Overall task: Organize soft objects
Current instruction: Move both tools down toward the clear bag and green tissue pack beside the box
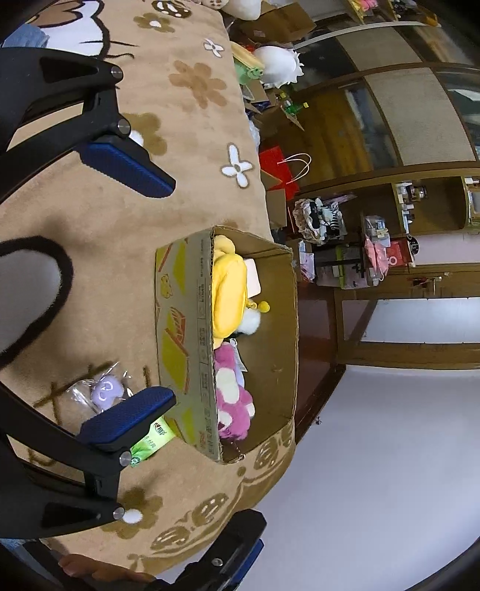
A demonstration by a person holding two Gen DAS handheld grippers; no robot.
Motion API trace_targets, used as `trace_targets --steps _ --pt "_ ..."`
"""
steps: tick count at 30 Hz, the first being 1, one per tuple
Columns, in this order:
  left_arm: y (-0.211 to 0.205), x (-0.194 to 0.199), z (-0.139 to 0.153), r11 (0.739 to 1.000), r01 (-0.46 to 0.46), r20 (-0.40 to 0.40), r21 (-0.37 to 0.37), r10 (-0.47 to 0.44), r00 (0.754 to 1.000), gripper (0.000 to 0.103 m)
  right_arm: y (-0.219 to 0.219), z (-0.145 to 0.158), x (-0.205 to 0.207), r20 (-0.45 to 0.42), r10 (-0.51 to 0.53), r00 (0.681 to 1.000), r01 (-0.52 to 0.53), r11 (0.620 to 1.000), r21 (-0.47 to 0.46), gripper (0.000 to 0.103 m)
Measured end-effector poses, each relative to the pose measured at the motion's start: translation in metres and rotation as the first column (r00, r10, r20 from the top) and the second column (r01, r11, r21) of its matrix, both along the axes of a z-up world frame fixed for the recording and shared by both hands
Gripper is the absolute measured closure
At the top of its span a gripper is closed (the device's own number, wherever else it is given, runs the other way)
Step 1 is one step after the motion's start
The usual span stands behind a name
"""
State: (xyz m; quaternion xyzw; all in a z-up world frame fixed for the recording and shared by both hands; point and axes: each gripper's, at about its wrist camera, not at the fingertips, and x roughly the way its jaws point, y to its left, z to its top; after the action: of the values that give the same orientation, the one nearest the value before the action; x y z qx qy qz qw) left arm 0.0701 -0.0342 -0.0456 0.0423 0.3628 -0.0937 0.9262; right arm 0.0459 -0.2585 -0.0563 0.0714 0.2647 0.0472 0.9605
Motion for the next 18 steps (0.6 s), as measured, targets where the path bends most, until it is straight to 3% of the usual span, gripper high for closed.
trace_targets --steps 18 --pt "-0.018 0.009 -0.03 0.998 0.059 -0.127 -0.006 -0.06 0.99 0.002 -0.001 -0.02 -0.006 -0.066 -0.009 0.998 0.008 1.0 -0.015 0.0"
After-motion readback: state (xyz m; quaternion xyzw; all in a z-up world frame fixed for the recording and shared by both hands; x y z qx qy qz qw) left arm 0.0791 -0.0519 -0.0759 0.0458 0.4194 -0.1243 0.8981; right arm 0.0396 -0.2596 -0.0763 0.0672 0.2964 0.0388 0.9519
